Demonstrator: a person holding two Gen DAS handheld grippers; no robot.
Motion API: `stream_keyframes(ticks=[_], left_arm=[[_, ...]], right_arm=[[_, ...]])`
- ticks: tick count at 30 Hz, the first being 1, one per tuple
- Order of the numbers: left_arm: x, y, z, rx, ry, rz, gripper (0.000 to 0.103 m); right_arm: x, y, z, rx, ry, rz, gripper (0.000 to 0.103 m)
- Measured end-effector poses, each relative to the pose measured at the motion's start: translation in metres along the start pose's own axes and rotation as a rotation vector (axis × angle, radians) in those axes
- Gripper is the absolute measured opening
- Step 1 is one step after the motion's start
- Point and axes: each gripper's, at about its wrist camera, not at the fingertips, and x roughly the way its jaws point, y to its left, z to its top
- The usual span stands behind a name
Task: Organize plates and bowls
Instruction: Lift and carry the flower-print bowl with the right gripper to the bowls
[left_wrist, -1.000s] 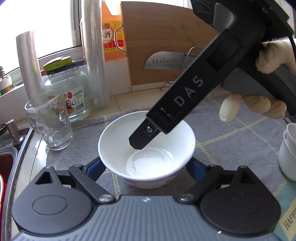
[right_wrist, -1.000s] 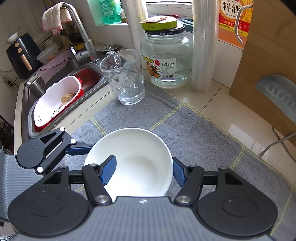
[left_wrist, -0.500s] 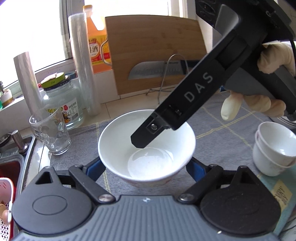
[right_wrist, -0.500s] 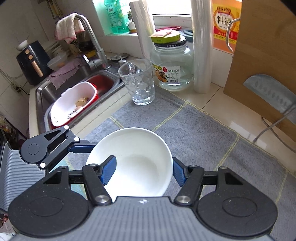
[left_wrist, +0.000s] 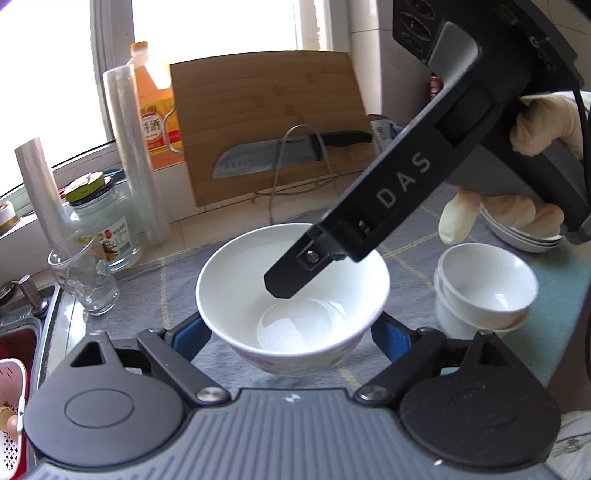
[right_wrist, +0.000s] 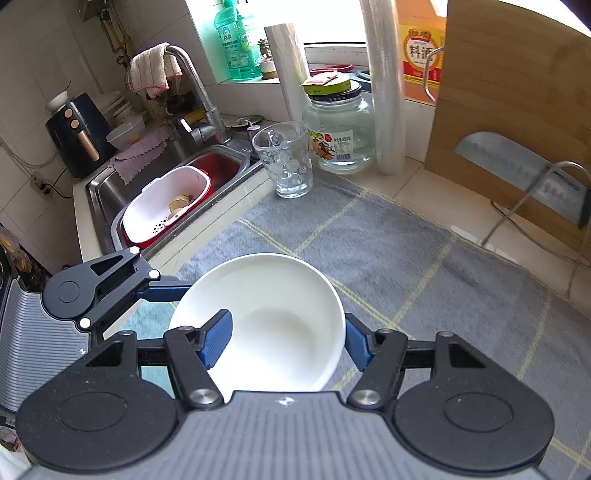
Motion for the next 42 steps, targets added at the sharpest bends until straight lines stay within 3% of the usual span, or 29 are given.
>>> stream_keyframes(ticks=[11, 28, 42], left_arm=[[-0.011, -0.031, 0.006, 0.024, -0.010, -0.059, 0.093], [0.006, -0.083, 0.027, 0.147, -0.024, -0.183, 0.093], [0.030, -0.115, 0.036, 0.190, -0.012, -0.253, 0.093]], right_arm=[[-0.041, -0.004, -0.030, 0.039, -0.036, -0.017, 0.070], [-0.099, -0.031, -0.080, 0.151, -0.106, -0.130, 0.070], [-0.116, -0.058, -0.109, 0.226, -0.117, -0.195, 0.070]])
